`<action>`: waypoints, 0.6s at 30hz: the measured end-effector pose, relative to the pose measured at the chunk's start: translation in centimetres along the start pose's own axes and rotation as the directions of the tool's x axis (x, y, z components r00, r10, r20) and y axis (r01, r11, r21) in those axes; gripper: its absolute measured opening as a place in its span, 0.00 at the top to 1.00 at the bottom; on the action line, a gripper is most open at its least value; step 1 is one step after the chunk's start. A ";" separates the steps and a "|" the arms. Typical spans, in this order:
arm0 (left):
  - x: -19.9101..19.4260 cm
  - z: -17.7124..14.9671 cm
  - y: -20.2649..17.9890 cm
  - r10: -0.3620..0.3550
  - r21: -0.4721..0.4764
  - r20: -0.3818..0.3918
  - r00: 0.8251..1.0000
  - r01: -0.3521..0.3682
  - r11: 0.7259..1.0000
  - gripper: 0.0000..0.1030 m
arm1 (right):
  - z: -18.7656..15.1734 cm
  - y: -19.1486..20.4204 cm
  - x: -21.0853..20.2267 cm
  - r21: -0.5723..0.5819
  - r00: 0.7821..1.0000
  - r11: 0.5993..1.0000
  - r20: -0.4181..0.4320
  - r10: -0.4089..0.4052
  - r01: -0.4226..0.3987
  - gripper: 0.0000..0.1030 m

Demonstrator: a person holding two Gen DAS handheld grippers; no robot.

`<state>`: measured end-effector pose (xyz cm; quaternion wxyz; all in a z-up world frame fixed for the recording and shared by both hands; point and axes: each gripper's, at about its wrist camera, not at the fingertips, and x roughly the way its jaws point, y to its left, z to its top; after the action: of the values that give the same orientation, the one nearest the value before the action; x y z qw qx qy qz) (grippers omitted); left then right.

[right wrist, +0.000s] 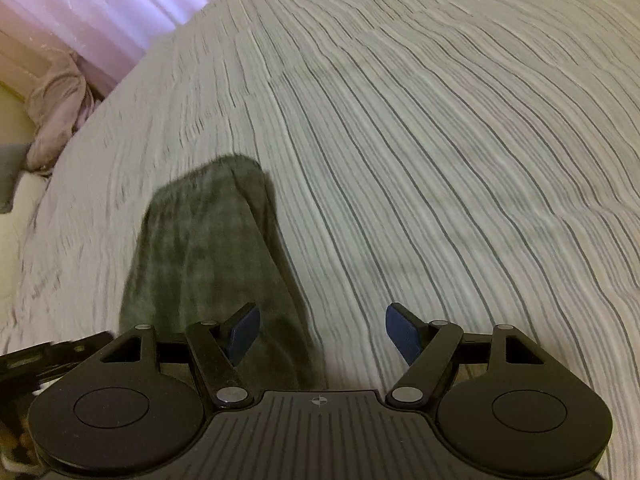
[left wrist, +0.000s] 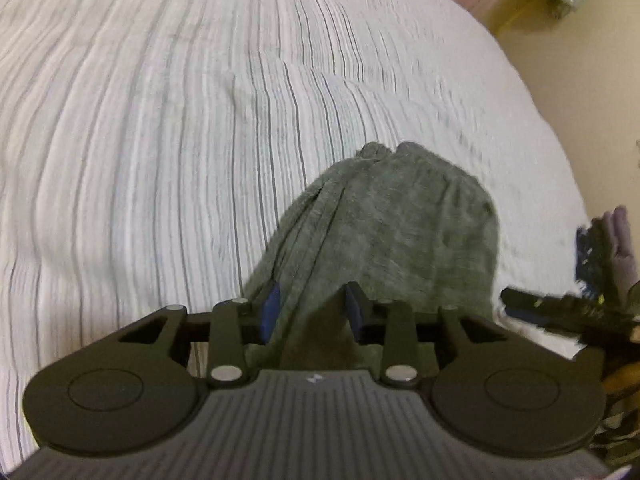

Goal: Fold clothes

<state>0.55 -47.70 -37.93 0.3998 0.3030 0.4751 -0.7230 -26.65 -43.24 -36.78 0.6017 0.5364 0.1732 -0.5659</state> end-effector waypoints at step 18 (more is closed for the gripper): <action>-5.4 -1.3 -1.5 -0.041 0.154 0.128 0.991 0.021 0.988 0.94 | 1.8 2.7 4.1 -0.095 0.999 0.995 0.037 -0.022 0.025 0.28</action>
<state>2.00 -44.61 -33.33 0.3943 0.2772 0.3958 -0.7817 -23.85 -47.37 -38.24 0.6230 0.4948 0.1956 -0.5735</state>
